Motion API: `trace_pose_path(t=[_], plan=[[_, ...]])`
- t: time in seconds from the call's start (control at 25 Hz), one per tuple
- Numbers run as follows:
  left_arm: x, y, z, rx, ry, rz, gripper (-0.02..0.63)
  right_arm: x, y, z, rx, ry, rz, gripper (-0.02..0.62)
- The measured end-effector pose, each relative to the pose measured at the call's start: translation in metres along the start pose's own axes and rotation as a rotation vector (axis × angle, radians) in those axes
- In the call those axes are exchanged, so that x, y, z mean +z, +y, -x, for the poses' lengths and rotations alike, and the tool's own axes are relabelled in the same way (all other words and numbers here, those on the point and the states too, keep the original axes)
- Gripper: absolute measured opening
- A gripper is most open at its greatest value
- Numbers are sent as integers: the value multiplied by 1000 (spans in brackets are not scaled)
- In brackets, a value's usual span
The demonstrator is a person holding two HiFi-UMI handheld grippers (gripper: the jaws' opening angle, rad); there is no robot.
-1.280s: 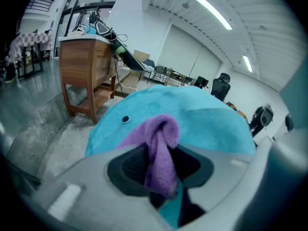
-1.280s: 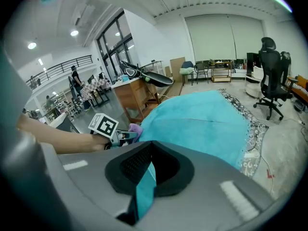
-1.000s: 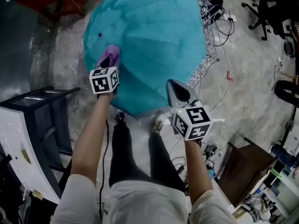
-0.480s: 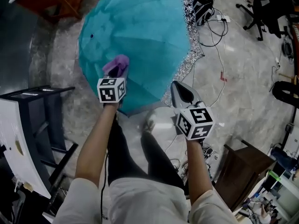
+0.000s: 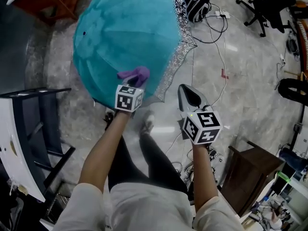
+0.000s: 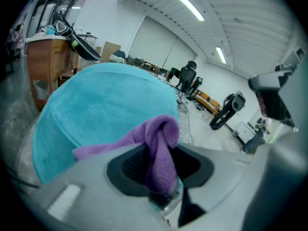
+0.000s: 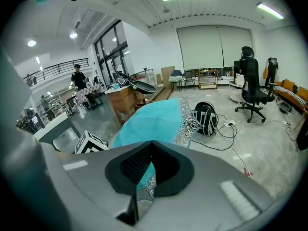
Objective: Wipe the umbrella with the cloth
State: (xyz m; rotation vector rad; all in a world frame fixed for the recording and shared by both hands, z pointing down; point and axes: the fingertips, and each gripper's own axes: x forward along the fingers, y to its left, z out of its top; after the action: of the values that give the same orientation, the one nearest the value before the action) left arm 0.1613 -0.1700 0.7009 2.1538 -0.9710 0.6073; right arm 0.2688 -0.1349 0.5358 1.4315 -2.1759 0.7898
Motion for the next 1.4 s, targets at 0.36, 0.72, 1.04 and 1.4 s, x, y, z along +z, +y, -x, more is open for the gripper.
trace_pose_path(t=[0.36, 0.72, 1.04, 1.4], plan=[[-46, -67, -26, -112, 69, -27, 130, -37, -11, 34, -39, 20, -16, 4], [-77, -120, -11, -369, 165, -33, 130, -43, 10, 45, -24, 33, -16, 4], [-6, -26, 66, -313, -75, -13, 130, -15, 60, -8, 25, 29, 0, 5], [46, 182, 143, -89, -167, 78, 132, 25, 163, -109, 85, 37, -8, 4]])
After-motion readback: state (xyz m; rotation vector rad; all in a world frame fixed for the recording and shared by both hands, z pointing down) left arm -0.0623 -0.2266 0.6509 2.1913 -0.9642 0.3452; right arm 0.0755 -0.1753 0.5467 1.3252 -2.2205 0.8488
